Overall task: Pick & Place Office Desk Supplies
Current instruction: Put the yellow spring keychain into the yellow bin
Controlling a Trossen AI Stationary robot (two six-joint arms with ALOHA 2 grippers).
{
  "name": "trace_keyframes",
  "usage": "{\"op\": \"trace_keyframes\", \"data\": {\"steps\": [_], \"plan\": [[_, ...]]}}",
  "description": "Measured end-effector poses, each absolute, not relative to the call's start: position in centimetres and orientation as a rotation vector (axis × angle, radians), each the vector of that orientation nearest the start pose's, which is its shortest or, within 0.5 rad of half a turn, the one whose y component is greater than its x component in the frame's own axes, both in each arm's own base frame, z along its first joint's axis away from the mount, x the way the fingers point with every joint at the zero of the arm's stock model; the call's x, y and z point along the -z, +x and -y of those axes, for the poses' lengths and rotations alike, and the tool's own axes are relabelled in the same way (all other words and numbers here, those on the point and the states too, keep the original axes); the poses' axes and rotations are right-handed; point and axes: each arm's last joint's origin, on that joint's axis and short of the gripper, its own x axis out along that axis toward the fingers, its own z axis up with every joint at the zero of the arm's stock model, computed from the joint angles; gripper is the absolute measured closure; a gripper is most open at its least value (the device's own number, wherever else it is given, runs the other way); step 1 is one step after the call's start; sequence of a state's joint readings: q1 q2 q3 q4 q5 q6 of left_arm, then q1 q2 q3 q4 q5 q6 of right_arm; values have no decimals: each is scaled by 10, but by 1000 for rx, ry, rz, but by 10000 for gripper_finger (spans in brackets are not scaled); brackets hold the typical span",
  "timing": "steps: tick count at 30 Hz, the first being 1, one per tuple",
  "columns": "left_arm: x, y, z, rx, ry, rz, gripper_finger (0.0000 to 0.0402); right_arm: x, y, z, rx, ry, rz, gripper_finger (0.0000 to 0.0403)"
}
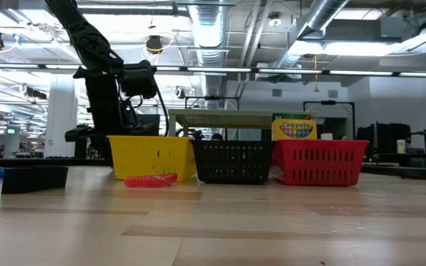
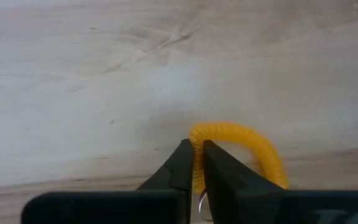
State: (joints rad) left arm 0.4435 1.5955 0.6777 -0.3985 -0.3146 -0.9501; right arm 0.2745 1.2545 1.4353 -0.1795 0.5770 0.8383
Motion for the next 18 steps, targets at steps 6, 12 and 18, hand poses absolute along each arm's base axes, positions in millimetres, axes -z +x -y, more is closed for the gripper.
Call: {"op": "trace_keyframes", "data": {"steps": [6, 12, 18], "plan": [[-127, 215, -110, -1211, -851, -928, 397, -458, 255, -55, 284, 832, 128, 249], [-145, 207, -105, -1192, -855, -906, 398, -458, 255, -55, 284, 832, 128, 249], [-168, 208, -92, -1102, -850, -816, 398, -458, 255, -55, 285, 825, 128, 249]]}}
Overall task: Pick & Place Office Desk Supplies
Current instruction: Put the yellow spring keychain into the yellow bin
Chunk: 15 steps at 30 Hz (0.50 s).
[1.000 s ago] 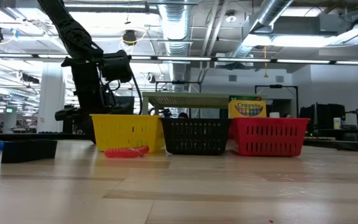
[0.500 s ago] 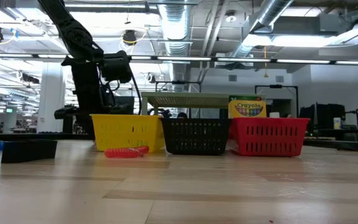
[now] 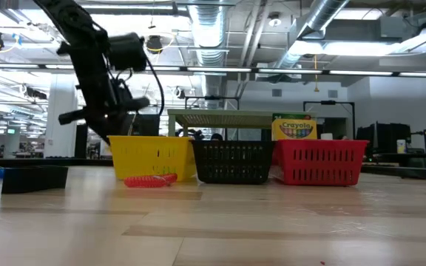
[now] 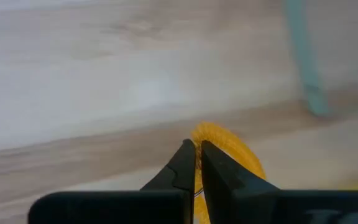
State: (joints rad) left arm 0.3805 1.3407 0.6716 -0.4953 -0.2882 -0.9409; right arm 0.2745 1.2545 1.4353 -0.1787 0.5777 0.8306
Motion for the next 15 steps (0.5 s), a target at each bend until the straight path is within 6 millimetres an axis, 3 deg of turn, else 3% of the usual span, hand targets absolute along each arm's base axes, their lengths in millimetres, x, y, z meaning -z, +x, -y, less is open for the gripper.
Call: {"op": "trace_keyframes", "data": {"steps": [9, 15], "plan": [[-198, 217, -62, -833, -823, -691, 398, -458, 255, -55, 286, 809, 125, 249], [-211, 238, -41, -628, -830, -545, 398, -458, 255, -55, 286, 806, 124, 249]]}}
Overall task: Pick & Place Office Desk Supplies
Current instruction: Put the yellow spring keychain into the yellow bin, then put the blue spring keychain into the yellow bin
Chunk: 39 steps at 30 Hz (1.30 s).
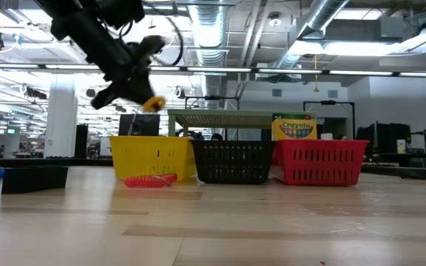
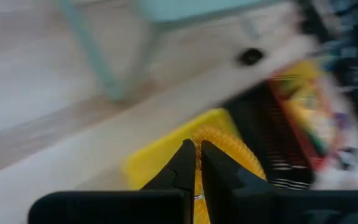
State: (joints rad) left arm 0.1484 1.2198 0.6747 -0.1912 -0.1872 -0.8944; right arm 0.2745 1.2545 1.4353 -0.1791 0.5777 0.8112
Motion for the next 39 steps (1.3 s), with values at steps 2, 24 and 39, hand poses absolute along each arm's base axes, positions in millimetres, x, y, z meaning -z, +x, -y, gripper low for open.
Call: {"op": "trace_keyframes", "data": {"steps": [2, 24, 39], "plan": [[-212, 244, -35, -585, -827, -523, 398, -458, 255, -55, 286, 806, 124, 249], [-176, 266, -16, -583, -796, -633, 318, -457, 255, -59, 274, 804, 114, 249], [-205, 246, -13, -461, -730, -637, 224, -456, 255, -60, 296, 792, 113, 249]]}}
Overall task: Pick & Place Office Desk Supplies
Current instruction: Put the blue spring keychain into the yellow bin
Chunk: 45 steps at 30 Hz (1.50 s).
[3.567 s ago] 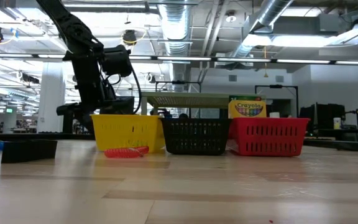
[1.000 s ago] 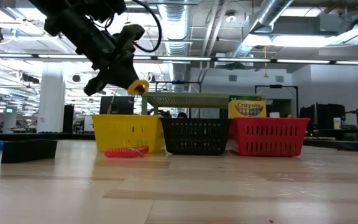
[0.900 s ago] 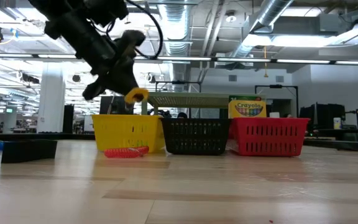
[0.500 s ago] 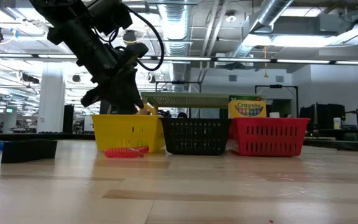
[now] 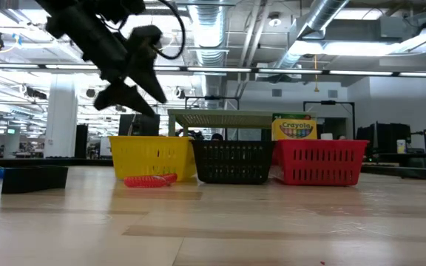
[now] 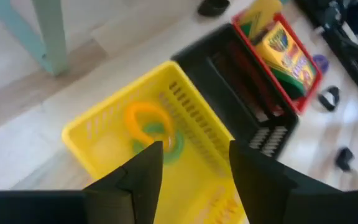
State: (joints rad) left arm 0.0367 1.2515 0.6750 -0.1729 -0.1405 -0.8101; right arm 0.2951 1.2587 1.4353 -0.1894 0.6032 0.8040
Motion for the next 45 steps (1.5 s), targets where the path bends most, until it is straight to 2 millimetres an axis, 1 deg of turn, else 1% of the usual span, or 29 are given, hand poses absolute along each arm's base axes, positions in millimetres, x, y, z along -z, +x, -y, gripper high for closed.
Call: {"op": "trace_keyframes", "data": {"steps": [2, 5, 10, 17, 22, 26, 31, 39, 45], "plan": [[-211, 238, -11, -442, -746, -657, 232, -456, 255, -60, 296, 791, 112, 249], [-215, 225, -8, -432, -833, -724, 241, -455, 255, -60, 298, 789, 108, 249], [-216, 205, 5, -435, -922, -869, 242, -454, 255, -60, 301, 785, 101, 249], [-212, 191, 26, -503, -1032, -981, 222, -454, 255, -59, 306, 777, 98, 249], [-205, 184, 35, -592, -1078, -1073, 222, -454, 255, -59, 308, 773, 98, 249], [-200, 181, 40, -646, -1069, -1133, 221, -454, 255, -59, 309, 765, 98, 249], [-191, 184, 44, -688, -1052, -1182, 214, -454, 255, -59, 310, 761, 93, 249], [-173, 189, 47, -781, -1024, -1269, 217, -452, 255, -59, 312, 755, 80, 249], [-161, 192, 51, -808, -1003, -1345, 218, -452, 255, -60, 309, 757, 79, 249]]}}
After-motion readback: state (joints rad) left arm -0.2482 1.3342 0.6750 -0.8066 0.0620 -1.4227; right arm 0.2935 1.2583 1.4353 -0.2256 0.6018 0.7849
